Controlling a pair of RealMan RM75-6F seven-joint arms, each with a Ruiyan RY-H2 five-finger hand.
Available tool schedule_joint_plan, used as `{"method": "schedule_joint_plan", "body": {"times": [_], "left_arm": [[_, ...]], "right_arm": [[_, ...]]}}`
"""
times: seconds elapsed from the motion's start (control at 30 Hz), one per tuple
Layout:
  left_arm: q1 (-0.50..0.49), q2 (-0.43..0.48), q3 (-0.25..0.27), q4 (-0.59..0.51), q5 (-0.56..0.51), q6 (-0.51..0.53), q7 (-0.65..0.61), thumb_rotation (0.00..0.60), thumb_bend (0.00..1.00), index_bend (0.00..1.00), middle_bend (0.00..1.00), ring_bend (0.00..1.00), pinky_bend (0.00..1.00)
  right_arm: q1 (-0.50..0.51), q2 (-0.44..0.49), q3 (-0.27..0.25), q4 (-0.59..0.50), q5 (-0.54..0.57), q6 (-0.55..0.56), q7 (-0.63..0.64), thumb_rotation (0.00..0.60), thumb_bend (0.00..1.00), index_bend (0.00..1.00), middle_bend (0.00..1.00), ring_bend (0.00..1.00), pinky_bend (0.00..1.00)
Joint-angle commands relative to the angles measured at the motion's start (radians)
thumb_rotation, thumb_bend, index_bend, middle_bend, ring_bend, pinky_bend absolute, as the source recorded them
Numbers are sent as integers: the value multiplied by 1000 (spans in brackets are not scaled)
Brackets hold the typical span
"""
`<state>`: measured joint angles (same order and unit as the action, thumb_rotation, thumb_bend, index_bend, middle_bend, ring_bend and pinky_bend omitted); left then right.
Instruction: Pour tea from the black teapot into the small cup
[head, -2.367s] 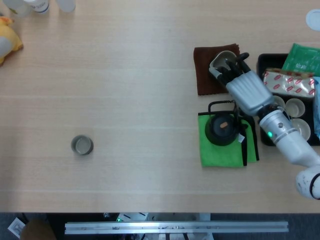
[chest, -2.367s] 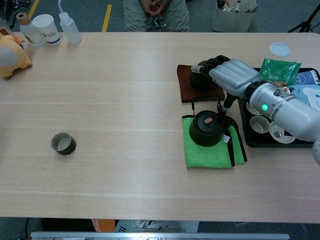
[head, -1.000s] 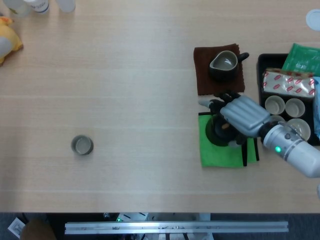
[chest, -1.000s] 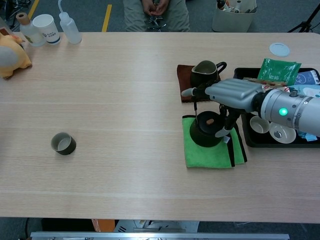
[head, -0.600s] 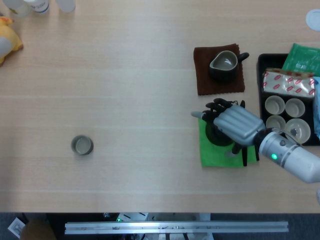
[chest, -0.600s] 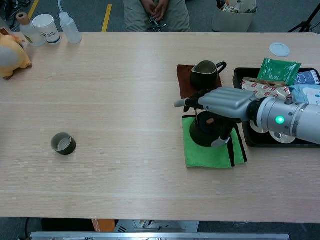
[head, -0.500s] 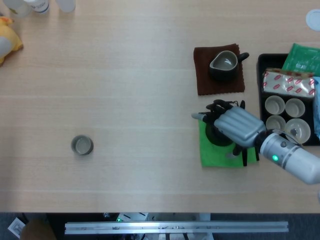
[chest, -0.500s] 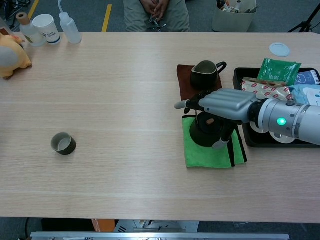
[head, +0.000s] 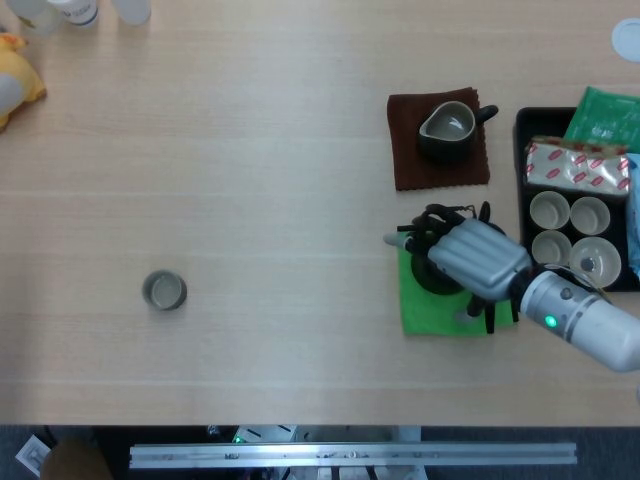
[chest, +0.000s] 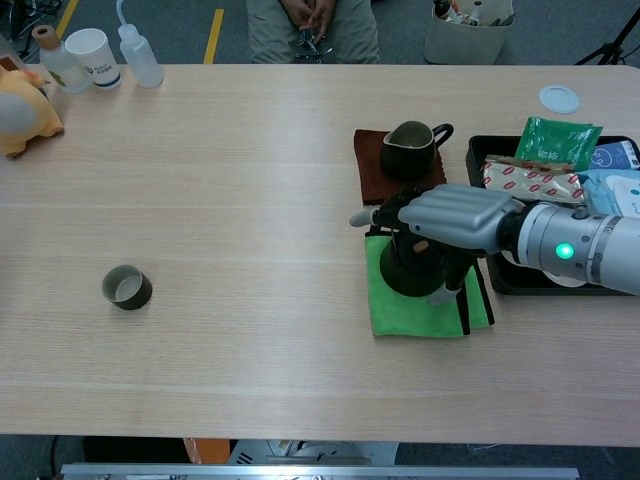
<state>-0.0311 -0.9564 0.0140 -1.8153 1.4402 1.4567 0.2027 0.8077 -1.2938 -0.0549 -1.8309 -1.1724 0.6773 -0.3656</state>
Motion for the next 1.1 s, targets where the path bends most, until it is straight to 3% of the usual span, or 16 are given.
{"method": "schedule_joint_plan", "body": {"times": [0.03, 0.37, 0.9, 1.1], "left_arm": [[0, -1, 0, -1, 1, 0, 1, 600, 278, 230, 301, 283, 206], [-2, 0, -2, -2, 3, -2, 1, 600, 278, 230, 301, 283, 206], [-12, -8, -2, -2, 2, -18, 9, 600, 278, 230, 301, 283, 206], [-13, -6, 0, -3, 0, -22, 11, 600, 278, 227, 301, 283, 206]], "right_arm": [[2, -1, -1, -2, -16, -3, 14, 600, 0, 40, 199, 75, 53], [-27, 11, 13, 6, -93, 49, 95, 600, 0, 40, 203, 75, 53], [-47, 9, 60, 98, 21, 111, 85, 600, 0, 40, 203, 76, 52], [-46, 7, 50, 104, 50, 99, 60, 600, 0, 40, 203, 75, 53]]}}
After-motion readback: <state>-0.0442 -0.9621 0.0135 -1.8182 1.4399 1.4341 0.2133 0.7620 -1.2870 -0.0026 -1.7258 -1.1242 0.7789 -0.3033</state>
